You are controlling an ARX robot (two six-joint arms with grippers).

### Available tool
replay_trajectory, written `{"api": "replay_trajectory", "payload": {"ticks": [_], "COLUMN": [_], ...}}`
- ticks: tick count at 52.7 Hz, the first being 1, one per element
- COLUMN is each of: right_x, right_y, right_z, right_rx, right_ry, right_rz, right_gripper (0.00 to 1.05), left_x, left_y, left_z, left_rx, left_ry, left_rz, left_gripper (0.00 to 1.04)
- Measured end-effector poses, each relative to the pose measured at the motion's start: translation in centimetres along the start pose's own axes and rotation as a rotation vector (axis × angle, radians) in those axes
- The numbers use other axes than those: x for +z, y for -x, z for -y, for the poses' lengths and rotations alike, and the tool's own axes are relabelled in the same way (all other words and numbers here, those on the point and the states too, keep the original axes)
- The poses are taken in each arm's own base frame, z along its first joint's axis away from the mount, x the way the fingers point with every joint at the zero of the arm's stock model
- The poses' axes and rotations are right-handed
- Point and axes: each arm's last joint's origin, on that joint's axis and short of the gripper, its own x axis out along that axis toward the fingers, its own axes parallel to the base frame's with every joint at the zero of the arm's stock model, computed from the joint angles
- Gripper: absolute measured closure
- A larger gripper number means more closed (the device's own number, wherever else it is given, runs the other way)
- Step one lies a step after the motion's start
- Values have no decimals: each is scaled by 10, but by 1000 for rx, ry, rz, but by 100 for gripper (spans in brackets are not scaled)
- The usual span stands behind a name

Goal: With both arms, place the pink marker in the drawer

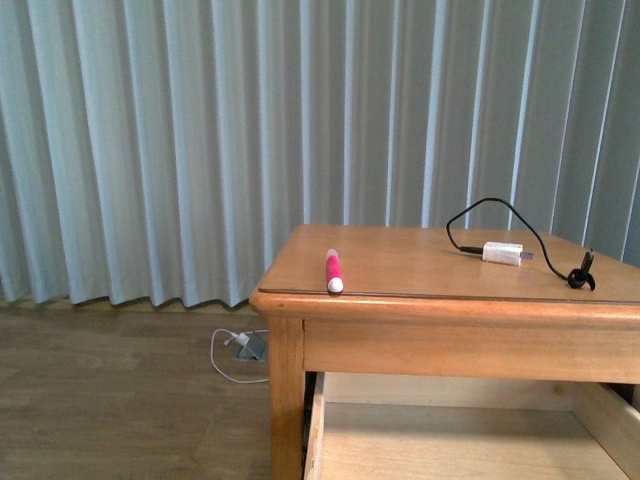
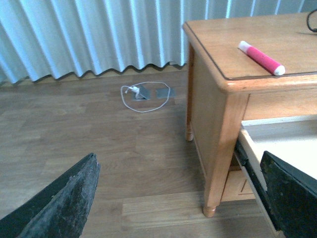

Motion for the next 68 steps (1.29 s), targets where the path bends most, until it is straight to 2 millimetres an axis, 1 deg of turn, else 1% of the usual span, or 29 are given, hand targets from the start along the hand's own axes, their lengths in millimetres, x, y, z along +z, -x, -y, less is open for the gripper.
{"api": "replay_trajectory", "payload": {"ticks": [5, 6, 11, 19, 20, 24, 25, 29, 30, 32, 36, 42, 51, 59, 65, 66, 68], "right_x": [0, 0, 0, 0, 0, 0, 0, 0, 0, 0, 0, 0, 0, 0, 0, 0, 0], "right_y": [0, 0, 0, 0, 0, 0, 0, 0, 0, 0, 0, 0, 0, 0, 0, 0, 0], "right_z": [0, 0, 0, 0, 0, 0, 0, 0, 0, 0, 0, 0, 0, 0, 0, 0, 0], "right_rx": [0, 0, 0, 0, 0, 0, 0, 0, 0, 0, 0, 0, 0, 0, 0, 0, 0], "right_ry": [0, 0, 0, 0, 0, 0, 0, 0, 0, 0, 0, 0, 0, 0, 0, 0, 0], "right_rz": [0, 0, 0, 0, 0, 0, 0, 0, 0, 0, 0, 0, 0, 0, 0, 0, 0], "right_gripper": [8, 8, 8, 8, 8, 8, 8, 8, 8, 8, 8, 8, 8, 8, 8, 8, 8], "left_x": [12, 13, 26, 43, 44, 48, 49, 51, 51, 51, 49, 41, 30, 31, 31, 31, 31], "left_y": [-36, -39, -73, -120, -123, -147, -150, -172, -174, -189, -205, -223, -240, -248, -249, -249, -249], "left_z": [20, 22, 43, 68, 70, 81, 82, 91, 92, 98, 107, 118, 130, 134, 137, 137, 138], "left_rx": [-63, -69, -121, -143, -142, -136, -135, -129, -128, -126, -131, -135, -132, -125, -126, -126, -126], "left_ry": [-40, -47, -77, -92, -93, -109, -110, -114, -113, -117, -116, -111, -116, -80, -69, -70, -69], "left_rz": [-33, -35, -53, -75, -78, -88, -90, -108, -112, -127, -146, -177, -226, -238, -248, -251, -258], "left_gripper": [6, 6, 6, 6, 6, 6, 6, 6, 6, 6, 6, 6, 6, 6, 6, 7, 13]}}
